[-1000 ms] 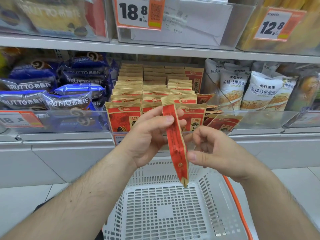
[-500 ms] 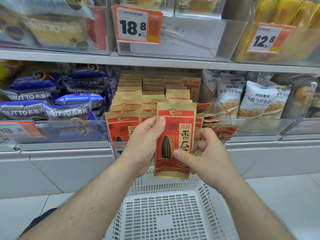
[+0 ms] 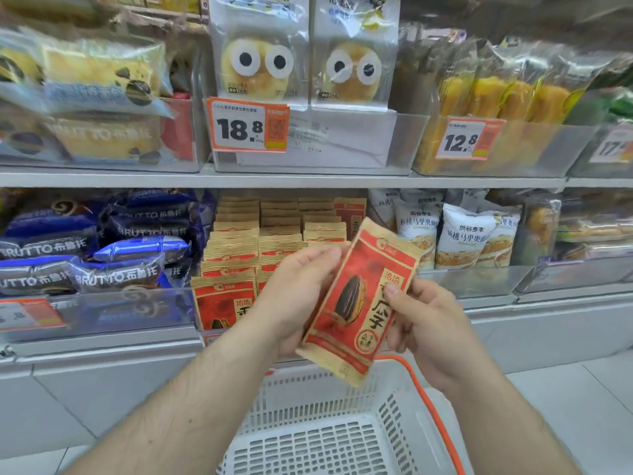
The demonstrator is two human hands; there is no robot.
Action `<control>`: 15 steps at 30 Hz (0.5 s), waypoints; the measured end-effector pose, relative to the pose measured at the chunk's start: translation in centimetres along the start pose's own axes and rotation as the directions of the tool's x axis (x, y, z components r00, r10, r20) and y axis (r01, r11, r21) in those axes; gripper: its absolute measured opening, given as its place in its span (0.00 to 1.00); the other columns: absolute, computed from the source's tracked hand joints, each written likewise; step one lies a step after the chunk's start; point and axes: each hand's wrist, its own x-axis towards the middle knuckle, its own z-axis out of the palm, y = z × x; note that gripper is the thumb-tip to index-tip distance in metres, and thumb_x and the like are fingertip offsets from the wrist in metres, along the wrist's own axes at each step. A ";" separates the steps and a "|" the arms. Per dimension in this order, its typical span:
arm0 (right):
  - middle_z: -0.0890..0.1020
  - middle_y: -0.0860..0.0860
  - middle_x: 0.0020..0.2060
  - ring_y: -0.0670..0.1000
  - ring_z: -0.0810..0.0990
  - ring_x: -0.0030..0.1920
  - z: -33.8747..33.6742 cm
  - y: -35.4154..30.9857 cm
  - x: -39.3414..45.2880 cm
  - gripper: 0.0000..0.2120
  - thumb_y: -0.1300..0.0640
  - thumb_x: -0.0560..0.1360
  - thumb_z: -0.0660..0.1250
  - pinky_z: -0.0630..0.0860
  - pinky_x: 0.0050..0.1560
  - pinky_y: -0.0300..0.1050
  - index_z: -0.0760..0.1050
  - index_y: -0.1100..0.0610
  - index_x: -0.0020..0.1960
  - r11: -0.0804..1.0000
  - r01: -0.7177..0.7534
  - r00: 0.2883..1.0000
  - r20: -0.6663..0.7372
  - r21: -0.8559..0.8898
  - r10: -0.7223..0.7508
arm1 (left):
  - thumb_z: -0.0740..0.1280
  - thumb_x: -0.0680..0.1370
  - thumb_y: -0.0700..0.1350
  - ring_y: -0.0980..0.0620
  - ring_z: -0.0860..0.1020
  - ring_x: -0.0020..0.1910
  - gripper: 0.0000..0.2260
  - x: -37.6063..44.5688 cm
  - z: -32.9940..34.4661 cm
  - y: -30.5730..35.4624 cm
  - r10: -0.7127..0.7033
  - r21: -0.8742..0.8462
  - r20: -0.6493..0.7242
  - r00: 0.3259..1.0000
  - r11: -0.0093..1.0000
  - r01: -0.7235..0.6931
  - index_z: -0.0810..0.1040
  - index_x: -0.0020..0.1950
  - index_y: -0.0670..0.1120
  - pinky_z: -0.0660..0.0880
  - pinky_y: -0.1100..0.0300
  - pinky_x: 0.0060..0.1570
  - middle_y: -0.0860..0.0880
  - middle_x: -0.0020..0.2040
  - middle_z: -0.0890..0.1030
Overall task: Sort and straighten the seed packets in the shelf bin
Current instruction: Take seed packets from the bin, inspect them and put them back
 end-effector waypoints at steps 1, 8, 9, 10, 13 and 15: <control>0.79 0.55 0.27 0.48 0.71 0.19 -0.7 -0.7 0.4 0.07 0.61 0.81 0.61 0.65 0.21 0.37 0.74 0.59 0.45 0.997 0.001 0.998 -0.056 0.075 0.004 | 0.59 0.85 0.47 0.53 0.85 0.41 0.12 0.6 0.3 0.8 0.028 0.052 -0.045 0.999 0.998 -0.025 0.80 0.58 0.45 0.81 0.55 0.41 0.46 0.50 0.86; 0.85 0.53 0.39 0.51 0.84 0.32 -4.6 -4.2 5.3 0.03 0.58 0.82 0.61 0.80 0.32 0.41 0.74 0.55 0.52 0.933 0.138 0.950 -0.312 0.331 -0.029 | 0.60 0.81 0.40 0.55 0.79 0.43 0.11 5.7 2.4 3.9 0.272 0.676 -0.055 0.961 0.718 -0.165 0.80 0.45 0.52 0.79 0.54 0.42 0.53 0.48 0.81; 0.85 0.53 0.39 0.53 0.85 0.35 -4.8 -4.3 6.0 0.03 0.59 0.82 0.61 0.82 0.36 0.44 0.74 0.54 0.53 0.939 0.152 0.947 -0.317 0.308 -0.049 | 0.61 0.80 0.41 0.56 0.77 0.39 0.11 6.5 2.7 4.0 0.271 0.779 0.010 0.963 0.602 -0.177 0.80 0.44 0.53 0.75 0.57 0.37 0.55 0.45 0.80; 0.85 0.53 0.40 0.54 0.86 0.37 -5.0 -4.3 6.8 0.04 0.60 0.82 0.61 0.83 0.39 0.45 0.74 0.53 0.53 0.948 0.167 0.945 -0.317 0.272 -0.076 | 0.61 0.79 0.42 0.56 0.75 0.37 0.10 7.2 3.0 3.9 0.238 0.859 0.071 0.969 0.479 -0.181 0.81 0.45 0.53 0.73 0.59 0.37 0.55 0.44 0.80; 0.84 0.54 0.46 0.55 0.86 0.40 -5.5 -4.2 9.4 0.06 0.62 0.82 0.62 0.83 0.41 0.45 0.74 0.55 0.57 0.973 0.215 0.934 -0.308 0.085 -0.180 | 0.63 0.78 0.46 0.51 0.79 0.51 0.11 9.6 3.9 3.6 0.061 0.965 0.196 0.979 0.163 -0.203 0.83 0.54 0.55 0.78 0.54 0.53 0.55 0.51 0.82; 0.84 0.53 0.47 0.54 0.86 0.42 -5.9 -4.0 11.1 0.07 0.62 0.82 0.62 0.83 0.43 0.44 0.75 0.54 0.56 0.970 0.232 0.932 -0.271 -0.067 -0.242 | 0.62 0.79 0.51 0.49 0.77 0.60 0.13 11.3 4.4 3.2 -0.041 0.977 0.214 0.976 0.020 -0.214 0.82 0.59 0.57 0.73 0.49 0.63 0.54 0.59 0.82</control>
